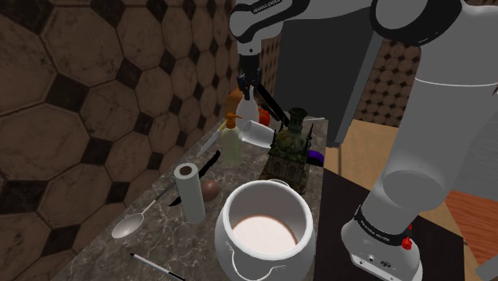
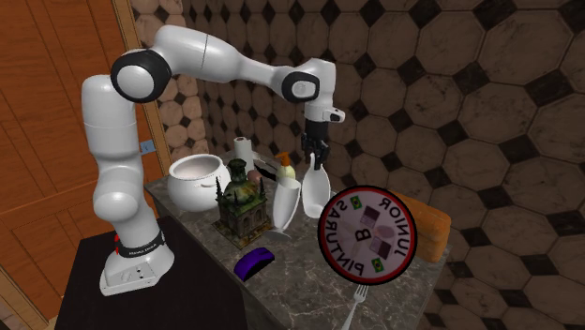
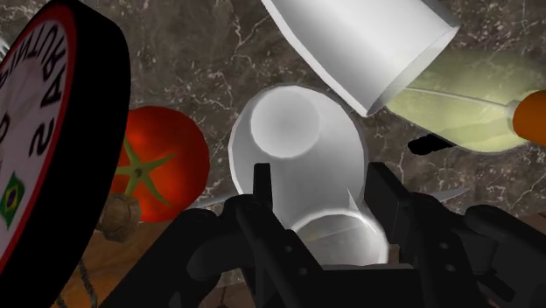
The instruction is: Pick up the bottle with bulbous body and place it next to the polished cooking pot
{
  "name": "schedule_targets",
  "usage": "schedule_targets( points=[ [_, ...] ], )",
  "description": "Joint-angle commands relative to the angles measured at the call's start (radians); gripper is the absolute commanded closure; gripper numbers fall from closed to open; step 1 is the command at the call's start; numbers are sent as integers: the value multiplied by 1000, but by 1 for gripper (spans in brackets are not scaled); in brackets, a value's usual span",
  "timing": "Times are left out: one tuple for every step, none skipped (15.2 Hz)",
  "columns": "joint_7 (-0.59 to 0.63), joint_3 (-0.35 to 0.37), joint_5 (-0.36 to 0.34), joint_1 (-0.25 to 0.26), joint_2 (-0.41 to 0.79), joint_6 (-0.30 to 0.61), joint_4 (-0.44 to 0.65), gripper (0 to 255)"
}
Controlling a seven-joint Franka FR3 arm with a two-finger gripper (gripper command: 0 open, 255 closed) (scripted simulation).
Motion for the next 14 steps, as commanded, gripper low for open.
schedule_targets(
  points=[
    [-2,0,0,0,-4,-26,22,255],
    [-2,0,0,0,-6,-39,33,255],
    [-2,0,0,0,-8,-52,44,255],
    [-3,-1,0,0,-9,-65,56,255],
    [-3,-1,-1,0,-10,-78,68,255],
    [-4,-1,-1,0,-11,-91,80,255],
    [-4,-1,-1,0,-12,-104,92,255],
    [-5,-1,-1,0,-13,-118,105,255],
    [-5,-1,0,0,-13,-131,118,255],
    [-6,-1,0,0,-13,-144,132,255],
    [-6,-1,0,0,-13,-158,145,255],
    [-7,-1,0,0,-12,-171,159,255],
    [-7,-1,0,-1,-12,-185,174,255],
    [-8,-1,0,-1,-11,-199,188,255]
  ],
)
